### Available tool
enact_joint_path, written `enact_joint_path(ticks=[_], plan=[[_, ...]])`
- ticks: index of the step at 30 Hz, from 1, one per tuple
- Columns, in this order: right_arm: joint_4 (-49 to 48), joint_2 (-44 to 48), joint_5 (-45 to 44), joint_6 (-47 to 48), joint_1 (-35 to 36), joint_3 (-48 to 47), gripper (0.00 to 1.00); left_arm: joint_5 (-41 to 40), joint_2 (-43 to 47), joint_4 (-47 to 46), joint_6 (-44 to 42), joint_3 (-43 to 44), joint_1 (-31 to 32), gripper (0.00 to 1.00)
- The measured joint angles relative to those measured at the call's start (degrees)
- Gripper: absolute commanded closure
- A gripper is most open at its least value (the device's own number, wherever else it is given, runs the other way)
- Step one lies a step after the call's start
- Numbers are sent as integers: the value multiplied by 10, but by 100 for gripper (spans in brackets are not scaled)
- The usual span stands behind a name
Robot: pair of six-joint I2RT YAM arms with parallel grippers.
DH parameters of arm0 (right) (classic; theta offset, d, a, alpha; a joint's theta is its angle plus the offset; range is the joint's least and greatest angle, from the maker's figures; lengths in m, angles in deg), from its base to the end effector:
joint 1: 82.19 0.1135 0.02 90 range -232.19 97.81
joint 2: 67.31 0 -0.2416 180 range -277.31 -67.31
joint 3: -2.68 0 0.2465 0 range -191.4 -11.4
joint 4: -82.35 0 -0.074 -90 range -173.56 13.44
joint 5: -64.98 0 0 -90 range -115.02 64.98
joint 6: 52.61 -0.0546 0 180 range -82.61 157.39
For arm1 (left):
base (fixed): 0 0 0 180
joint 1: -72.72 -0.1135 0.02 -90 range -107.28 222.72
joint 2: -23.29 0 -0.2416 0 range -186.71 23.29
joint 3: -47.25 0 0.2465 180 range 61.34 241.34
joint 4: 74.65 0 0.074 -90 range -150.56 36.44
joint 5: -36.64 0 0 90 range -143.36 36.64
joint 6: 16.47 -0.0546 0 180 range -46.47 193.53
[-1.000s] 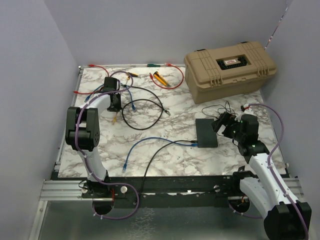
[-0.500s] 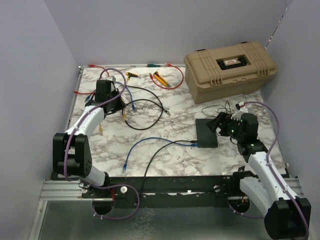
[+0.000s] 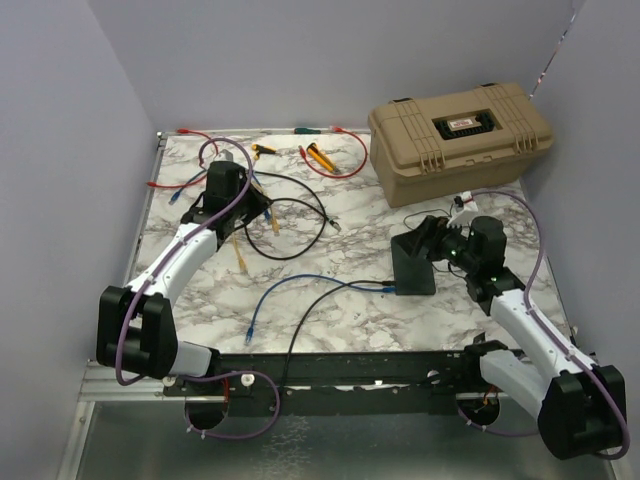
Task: Insert the plug into the switch port
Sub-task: Pick up the connector from the center of the board.
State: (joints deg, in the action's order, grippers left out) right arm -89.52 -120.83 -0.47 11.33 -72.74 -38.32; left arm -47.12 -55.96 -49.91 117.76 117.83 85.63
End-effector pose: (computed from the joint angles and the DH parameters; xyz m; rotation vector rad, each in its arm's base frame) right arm 0.2258 0.0606 0.2107 -0.0088 1.9860 0.8213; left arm 0.3161 -0.0786 0.2431 -0.5393 2.1666 -0.6814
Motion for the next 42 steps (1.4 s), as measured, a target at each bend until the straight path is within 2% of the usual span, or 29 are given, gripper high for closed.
enact_joint_path(ticks=[8,13,22,26,35,42], plan=[[-84,-20,-30,1,104,-7,18,-49,1,-3,96,0,42,100],[-183,-49,-55,15,169,-5,22,-65,1,-3,140,0,53,100],[-376,-177,-87,89,276,-2,32,-87,12,-5,187,-30,53,100],[-434,-246,-90,117,305,-16,32,-92,31,-5,195,-46,53,100],[-501,-349,-130,181,371,-85,36,-94,50,-7,221,-54,63,100],[-523,-407,-144,214,393,-122,41,-85,50,-15,241,-54,75,100]])
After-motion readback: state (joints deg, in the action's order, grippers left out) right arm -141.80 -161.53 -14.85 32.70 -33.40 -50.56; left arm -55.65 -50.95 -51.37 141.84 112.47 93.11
